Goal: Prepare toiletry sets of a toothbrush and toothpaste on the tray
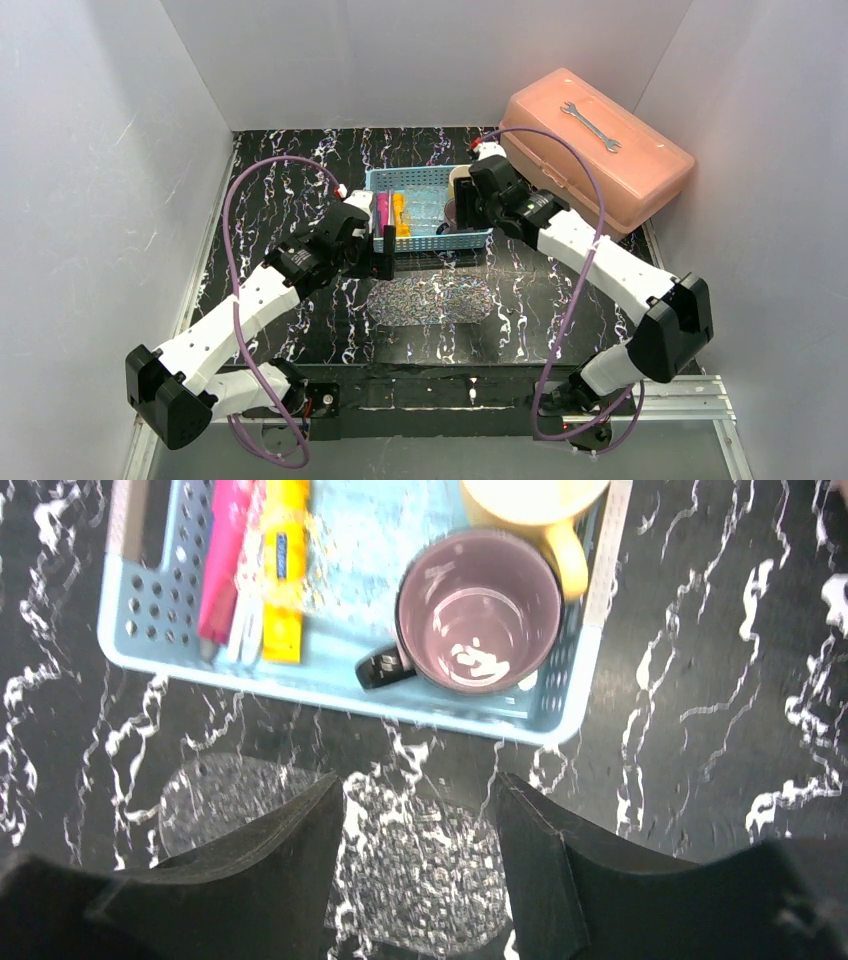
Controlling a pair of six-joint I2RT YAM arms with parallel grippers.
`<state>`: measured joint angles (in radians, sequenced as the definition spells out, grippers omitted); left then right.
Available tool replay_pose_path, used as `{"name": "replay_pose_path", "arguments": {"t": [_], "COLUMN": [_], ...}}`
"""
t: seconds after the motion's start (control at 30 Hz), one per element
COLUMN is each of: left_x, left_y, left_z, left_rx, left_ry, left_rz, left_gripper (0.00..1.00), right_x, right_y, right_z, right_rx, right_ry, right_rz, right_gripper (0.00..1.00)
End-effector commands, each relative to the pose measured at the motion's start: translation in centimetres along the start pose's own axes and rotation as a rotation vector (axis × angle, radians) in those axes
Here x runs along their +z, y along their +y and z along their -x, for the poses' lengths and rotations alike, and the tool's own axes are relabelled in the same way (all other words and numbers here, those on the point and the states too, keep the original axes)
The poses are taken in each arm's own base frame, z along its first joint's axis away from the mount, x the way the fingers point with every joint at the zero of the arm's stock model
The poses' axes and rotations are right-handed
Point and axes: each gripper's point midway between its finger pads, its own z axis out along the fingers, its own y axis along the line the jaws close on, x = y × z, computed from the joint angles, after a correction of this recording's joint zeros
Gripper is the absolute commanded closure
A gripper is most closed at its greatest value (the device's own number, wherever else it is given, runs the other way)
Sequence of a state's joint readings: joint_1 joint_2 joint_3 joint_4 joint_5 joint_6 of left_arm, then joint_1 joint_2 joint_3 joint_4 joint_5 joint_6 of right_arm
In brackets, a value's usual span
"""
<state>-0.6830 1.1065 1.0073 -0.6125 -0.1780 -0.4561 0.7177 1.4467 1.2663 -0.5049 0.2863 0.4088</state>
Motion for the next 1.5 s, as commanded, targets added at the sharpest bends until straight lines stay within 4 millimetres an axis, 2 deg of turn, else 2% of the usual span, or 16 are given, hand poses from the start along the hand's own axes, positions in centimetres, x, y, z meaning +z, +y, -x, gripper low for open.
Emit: {"name": "replay_pose_path", "arguments": {"t": [0.0,0.13,0.3,0.47,0.73,0.83,1.03,1.47], "left_x": [-1.2,-1.6,-1.2,-0.8,-2.1,-2.7,-3.4,-3.6], "left_y": [-1.0,-1.2,-1.1,-0.2,1.7,2.2,3.2,3.6], "left_z": [1.2,1.6,1.1,1.0,1.5,1.9,2.3,2.5], "left_rx": [0.048,0.078,0.1,0.11,0.122,0.123,0.132,0.133], "left_ry": [0.002,0.006,0.02,-0.003,-0.113,-0.153,-0.187,-0.2], "left_rz": [-0.044,-0.055,-0.056,-0.023,0.028,0.046,0.081,0.102], "left_gripper": [0.02,0.02,0.02,0.02,0.02,0.02,0.02,0.02], "right_x": [1.1,2.2,4.1,6.3,8.3,8.6,9.4,8.3], "right_y": [0.7,1.9,2.4,2.8,2.7,2.6,2.2,0.5], "right_z": [3.0,4.8,7.0,7.1,5.2,4.4,2.5,0.7], "right_rx": [-0.015,-0.011,-0.009,-0.034,-0.073,-0.081,-0.104,-0.213], "right_ry": [-0.036,-0.049,-0.07,-0.026,0.044,0.07,0.122,0.165], "right_rz": [-0.005,0.008,-0.027,-0.05,-0.053,-0.05,-0.054,-0.074], "right_gripper": [0.35,0.36,0.38,0.41,0.48,0.53,0.56,0.58]}}
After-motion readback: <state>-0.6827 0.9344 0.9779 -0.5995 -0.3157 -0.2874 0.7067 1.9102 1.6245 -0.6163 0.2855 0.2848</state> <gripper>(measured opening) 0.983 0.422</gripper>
